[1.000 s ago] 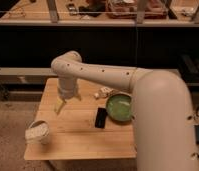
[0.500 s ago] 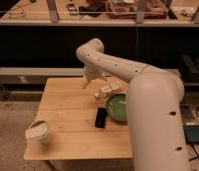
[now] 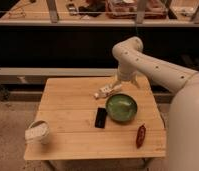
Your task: Move the arm in a circular motion
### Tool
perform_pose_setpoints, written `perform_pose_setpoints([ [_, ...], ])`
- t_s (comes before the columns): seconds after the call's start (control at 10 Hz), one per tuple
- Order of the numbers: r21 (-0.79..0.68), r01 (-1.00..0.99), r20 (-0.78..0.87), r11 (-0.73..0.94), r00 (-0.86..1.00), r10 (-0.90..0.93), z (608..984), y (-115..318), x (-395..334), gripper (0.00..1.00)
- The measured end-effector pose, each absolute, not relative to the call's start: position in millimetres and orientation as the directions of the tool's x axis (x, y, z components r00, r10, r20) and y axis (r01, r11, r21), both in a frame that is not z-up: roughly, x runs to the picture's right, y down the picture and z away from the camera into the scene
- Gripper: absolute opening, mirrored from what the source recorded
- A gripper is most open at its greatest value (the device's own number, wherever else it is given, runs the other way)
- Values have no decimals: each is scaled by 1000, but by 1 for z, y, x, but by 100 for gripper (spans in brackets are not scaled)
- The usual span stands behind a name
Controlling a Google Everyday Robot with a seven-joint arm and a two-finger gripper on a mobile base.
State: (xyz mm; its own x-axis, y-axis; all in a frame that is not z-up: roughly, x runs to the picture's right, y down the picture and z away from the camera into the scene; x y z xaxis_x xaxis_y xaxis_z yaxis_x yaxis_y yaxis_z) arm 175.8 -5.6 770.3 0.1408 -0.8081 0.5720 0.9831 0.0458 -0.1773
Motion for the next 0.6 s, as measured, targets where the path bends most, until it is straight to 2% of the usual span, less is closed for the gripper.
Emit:
perform_pose_setpoints([
  [0.2, -215, 976, 609, 33, 160, -777, 717, 27, 184, 80],
  [0.4, -216, 976, 668, -12, 139, -731, 656, 79, 174, 80],
  [0.6, -129, 991, 729, -18, 83, -680, 607, 126, 122, 80],
])
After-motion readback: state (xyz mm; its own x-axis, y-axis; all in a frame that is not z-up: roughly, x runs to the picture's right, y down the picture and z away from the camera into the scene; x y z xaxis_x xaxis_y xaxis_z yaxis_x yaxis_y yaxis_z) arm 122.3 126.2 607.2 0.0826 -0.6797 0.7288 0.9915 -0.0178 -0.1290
